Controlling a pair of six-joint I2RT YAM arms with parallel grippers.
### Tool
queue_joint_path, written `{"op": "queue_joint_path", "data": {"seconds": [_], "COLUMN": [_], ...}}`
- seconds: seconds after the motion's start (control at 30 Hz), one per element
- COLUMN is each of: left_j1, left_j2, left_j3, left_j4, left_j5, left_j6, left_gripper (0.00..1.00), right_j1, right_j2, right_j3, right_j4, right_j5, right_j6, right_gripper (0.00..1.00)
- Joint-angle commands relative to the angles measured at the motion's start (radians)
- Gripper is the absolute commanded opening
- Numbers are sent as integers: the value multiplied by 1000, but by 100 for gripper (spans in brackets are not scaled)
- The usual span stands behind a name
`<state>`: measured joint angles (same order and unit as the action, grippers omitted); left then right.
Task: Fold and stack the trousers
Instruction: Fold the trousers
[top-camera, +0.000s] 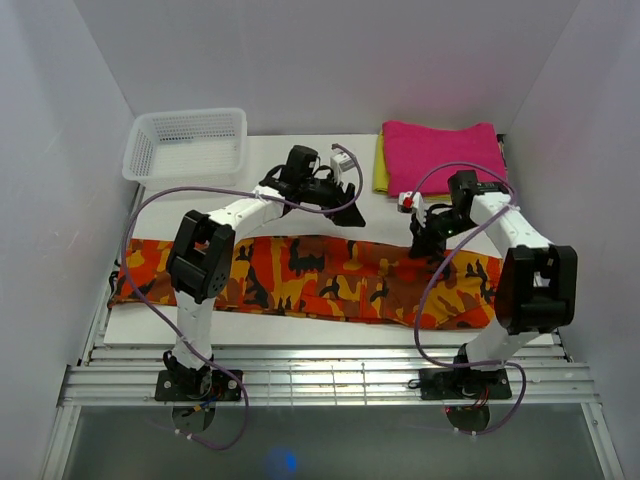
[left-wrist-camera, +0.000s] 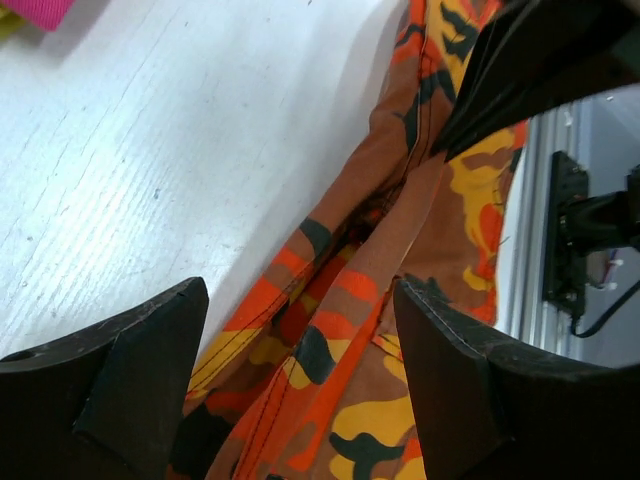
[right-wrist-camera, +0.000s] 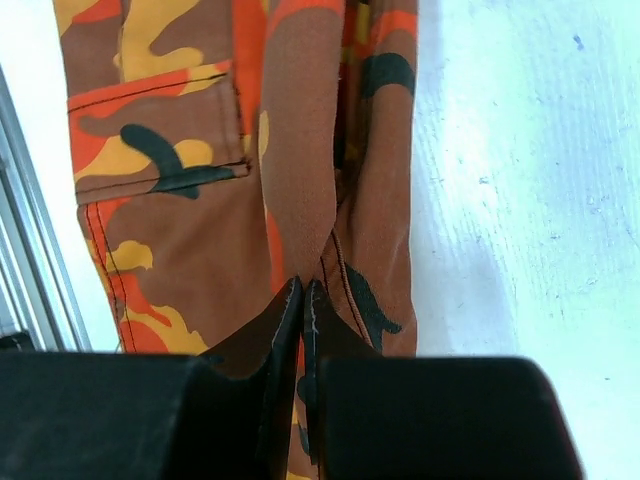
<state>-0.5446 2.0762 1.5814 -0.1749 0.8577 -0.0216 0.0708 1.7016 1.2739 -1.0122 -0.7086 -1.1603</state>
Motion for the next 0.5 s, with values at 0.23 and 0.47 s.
{"op": "queue_joint_path", "data": {"seconds": [0.23, 0.47], "left_j1": [-20, -92], "left_j2": [-116, -173], "left_j3": [-87, -238], "left_j4": [20, 51], "left_j5": [108, 66], "left_j6": [-162, -182], "left_gripper": [85, 86], "right_j1": [96, 159], "right_j2": [-318, -490], "right_j3": [-376, -587], "right_j4": [214, 406], "right_j5": [147, 239], "right_j6": [-72, -58], "right_gripper": [8, 8]}}
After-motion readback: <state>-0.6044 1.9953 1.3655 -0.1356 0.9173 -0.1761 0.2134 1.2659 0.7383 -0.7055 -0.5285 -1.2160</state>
